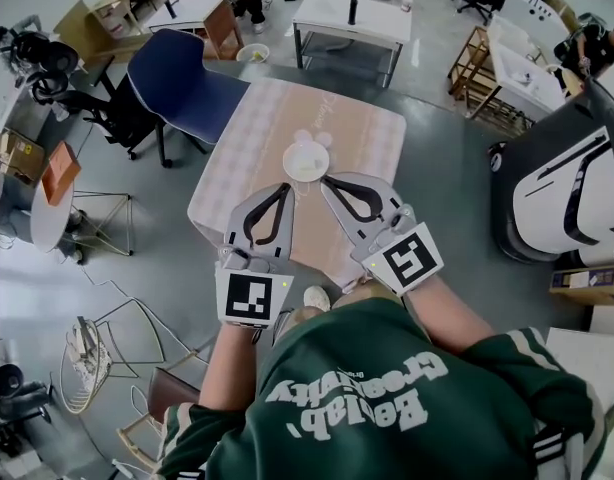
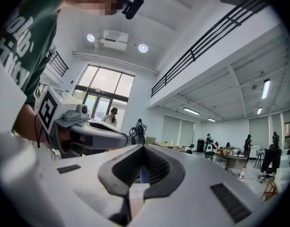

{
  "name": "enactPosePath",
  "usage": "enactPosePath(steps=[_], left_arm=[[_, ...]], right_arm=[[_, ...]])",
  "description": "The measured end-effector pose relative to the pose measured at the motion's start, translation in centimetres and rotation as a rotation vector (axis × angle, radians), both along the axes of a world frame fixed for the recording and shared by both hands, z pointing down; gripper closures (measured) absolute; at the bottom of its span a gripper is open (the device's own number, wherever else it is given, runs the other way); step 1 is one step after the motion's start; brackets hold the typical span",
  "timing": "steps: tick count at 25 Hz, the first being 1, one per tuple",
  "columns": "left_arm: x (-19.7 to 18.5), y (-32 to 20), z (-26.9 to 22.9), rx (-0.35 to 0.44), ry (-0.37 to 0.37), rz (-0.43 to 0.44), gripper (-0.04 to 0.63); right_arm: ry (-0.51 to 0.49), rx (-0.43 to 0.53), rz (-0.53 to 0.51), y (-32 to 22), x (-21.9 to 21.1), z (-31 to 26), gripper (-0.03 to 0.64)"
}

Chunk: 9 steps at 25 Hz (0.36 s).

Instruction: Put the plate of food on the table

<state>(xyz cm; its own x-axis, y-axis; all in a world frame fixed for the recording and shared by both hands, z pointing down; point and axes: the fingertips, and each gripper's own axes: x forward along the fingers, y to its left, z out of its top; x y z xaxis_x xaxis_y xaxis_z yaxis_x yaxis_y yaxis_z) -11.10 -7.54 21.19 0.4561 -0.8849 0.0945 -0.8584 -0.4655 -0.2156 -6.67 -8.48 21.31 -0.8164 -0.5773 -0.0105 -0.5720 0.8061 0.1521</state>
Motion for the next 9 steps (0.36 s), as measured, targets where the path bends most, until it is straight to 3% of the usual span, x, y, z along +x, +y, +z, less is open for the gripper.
enactPosePath(steps=[9], left_arm=[[-0.9,-0.2,1.1,0.014,-0.008,0.011,0.586]], right_arm=[[0.003,0.015,0.006,0.4,-1.3,0.5,0.603]])
